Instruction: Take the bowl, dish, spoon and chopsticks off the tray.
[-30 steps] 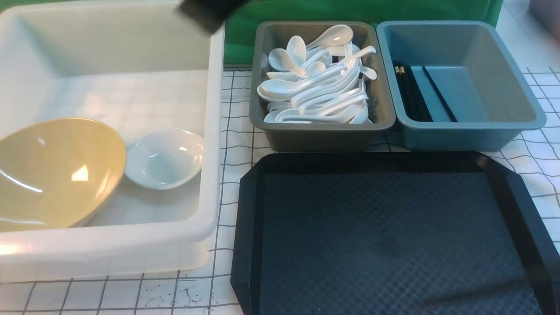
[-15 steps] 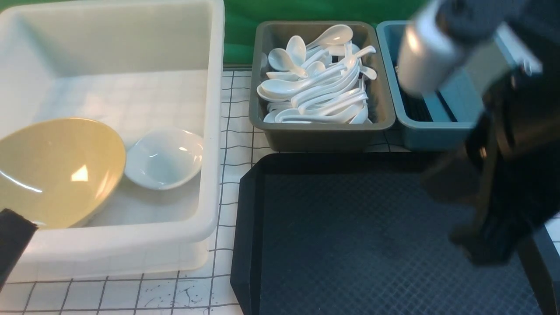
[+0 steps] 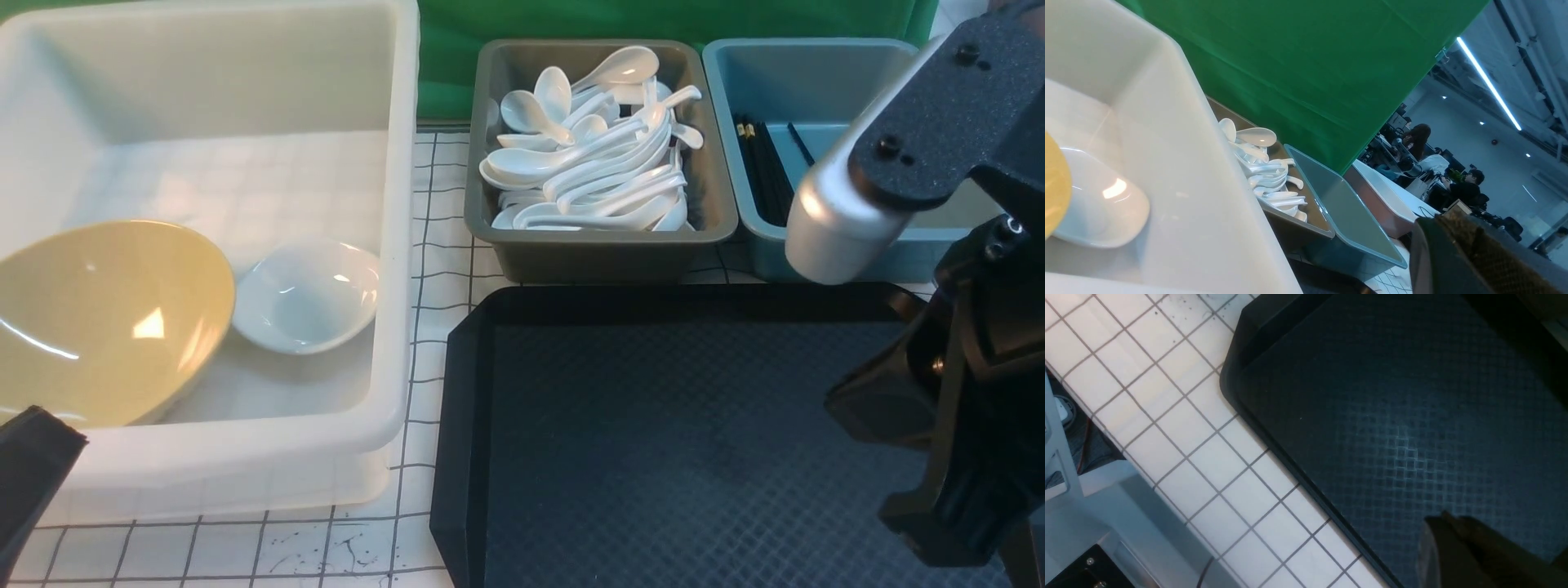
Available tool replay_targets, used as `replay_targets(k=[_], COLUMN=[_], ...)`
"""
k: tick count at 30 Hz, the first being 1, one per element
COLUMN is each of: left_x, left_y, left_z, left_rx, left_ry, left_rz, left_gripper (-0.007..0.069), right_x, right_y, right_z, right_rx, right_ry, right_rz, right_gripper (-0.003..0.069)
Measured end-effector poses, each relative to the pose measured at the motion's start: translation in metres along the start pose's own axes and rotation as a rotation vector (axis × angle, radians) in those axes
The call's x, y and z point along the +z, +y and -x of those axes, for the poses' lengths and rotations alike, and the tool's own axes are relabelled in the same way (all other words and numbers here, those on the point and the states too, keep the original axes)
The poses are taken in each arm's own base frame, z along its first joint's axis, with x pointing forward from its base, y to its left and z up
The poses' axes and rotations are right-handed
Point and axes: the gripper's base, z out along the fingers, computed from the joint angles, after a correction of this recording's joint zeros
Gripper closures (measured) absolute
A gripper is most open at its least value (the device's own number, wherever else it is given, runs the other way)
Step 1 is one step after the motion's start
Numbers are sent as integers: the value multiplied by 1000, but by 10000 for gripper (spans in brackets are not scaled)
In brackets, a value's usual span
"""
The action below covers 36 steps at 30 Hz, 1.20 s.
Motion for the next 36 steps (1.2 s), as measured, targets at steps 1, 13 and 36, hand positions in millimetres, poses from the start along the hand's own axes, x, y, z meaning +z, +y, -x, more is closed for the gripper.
replay_targets(k=[1,13,36], left_x=[0,0,0], left_y=[0,1,1], left_z=[0,-1,-1], left_rx=[0,0,-3], left_ry=[1,9,12], left_rz=[1,8,11], left_gripper=[625,625,625], right_x=[0,0,103], right_y=[0,-6,-58], right_z=[0,0,-239], right_rx=[0,-46,506], right_ry=[-1,-16,-490], right_rz=[0,-55,-427], right_gripper=[615,606,606])
